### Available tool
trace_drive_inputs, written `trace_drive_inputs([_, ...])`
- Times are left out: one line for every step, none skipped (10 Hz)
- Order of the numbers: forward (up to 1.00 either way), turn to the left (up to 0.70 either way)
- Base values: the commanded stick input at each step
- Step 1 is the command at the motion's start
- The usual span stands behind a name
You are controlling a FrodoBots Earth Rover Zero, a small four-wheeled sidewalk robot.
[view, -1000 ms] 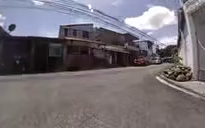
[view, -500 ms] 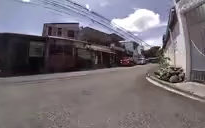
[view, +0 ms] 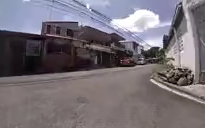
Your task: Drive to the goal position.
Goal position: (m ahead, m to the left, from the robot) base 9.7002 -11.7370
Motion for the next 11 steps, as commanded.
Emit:
trace_drive_inputs([0.85,0.0])
trace_drive_inputs([0.85,0.0])
trace_drive_inputs([0.85,0.0])
trace_drive_inputs([0.85,0.0])
trace_drive_inputs([0.85,0.0])
trace_drive_inputs([0.85,0.0])
trace_drive_inputs([0.85,0.0])
trace_drive_inputs([0.85,0.0])
trace_drive_inputs([0.85,0.0])
trace_drive_inputs([0.85,0.0])
trace_drive_inputs([0.85,0.0])
